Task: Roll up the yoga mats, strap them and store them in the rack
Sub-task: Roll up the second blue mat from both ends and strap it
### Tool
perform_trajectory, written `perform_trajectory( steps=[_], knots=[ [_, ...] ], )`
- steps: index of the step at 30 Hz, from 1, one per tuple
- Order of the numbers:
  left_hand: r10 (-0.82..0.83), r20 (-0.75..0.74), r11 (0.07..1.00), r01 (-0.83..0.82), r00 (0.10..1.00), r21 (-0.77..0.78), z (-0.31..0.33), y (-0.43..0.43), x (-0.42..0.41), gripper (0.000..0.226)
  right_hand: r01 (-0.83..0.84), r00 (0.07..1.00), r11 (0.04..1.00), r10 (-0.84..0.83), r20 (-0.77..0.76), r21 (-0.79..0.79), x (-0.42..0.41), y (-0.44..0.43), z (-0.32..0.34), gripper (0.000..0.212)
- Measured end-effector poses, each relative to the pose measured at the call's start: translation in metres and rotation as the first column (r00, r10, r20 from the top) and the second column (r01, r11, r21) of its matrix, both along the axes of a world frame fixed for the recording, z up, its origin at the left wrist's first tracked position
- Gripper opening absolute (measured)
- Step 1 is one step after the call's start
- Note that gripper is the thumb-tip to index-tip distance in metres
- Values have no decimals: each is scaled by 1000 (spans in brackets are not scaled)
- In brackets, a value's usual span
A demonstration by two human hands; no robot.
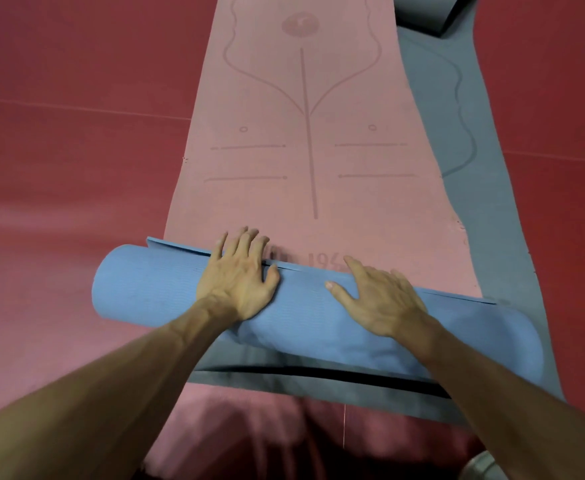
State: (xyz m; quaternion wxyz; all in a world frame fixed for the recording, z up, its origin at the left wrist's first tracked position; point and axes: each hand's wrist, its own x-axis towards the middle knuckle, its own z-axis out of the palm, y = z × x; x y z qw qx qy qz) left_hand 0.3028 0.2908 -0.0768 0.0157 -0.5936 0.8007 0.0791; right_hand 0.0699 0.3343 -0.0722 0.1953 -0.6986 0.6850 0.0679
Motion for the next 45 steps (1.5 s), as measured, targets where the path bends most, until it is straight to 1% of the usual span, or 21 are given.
perform_trajectory(
  steps=[1,3,5,10,13,15,19,21,23,25,28,29,30,31,33,35,37,39,40,43,45],
  knots=[
    [2,24,997,-4,1000,71,-1,-6,-1,69,1,1000,1000,-1,4,29,0,-3,2,73],
    [1,62,982,-13,998,188,-2,-14,-3,66,-3,1000,1000,3,-6,22,0,-7,5,68],
    [-5,61,971,-10,998,240,-1,-19,-5,58,1,1000,1000,-1,-6,26,0,-10,5,66],
    [-14,32,986,8,999,167,0,-22,-5,50,0,1000,1000,0,19,23,-1,-13,2,68],
    [-14,2,991,13,1000,130,-2,-20,-2,47,-33,999,999,33,-40,4,0,-10,3,69],
    [-23,-5,991,23,1000,130,-2,-19,-1,44,-38,998,999,40,-50,26,1,-8,7,71],
    [-42,-2,991,42,999,126,-2,-17,0,43,-31,999,984,23,48,176,0,-1,15,89],
    [-88,20,986,84,996,141,0,-15,0,35,-89,994,966,72,78,244,-3,5,18,107],
    [-148,18,974,143,989,176,4,-12,-2,24,-169,985,943,154,73,288,-5,14,20,126],
    [-198,10,967,194,980,168,9,-7,-3,21,-221,975,933,213,59,283,-6,21,20,136],
    [-242,40,958,232,970,167,14,1,0,20,-232,972,951,233,17,202,-3,32,18,139],
    [-259,83,950,239,962,199,16,2,0,24,-228,973,961,232,-10,154,-2,36,15,138],
    [-277,123,937,239,953,256,18,4,-3,34,-223,973,969,227,-29,105,-1,40,13,135],
    [-285,139,917,228,948,327,19,5,-8,47,-215,975,974,217,-35,66,0,44,11,133],
    [-289,111,873,215,951,438,23,9,-23,76,-201,979,979,202,-25,25,1,48,8,131],
    [-322,91,850,246,942,465,26,17,-34,102,-199,979,980,200,-30,11,1,50,9,130],
    [-366,101,842,282,925,460,30,22,-34,117,-197,980,980,197,-30,-2,2,52,10,127],
    [-424,141,830,322,895,455,38,25,-32,128,-193,981,981,193,-33,-20,4,57,13,124],
    [-447,152,828,343,882,444,43,28,-33,130,-213,976,977,210,-65,-35,4,59,16,123],
    [-472,129,836,397,872,377,64,40,-44,132,-329,925,936,294,-240,-122,-2,58,33,120],
    [-429,90,861,377,899,342,85,43,-56,135,-387,894,908,329,-304,-158,-12,50,62,120]
  ],
)
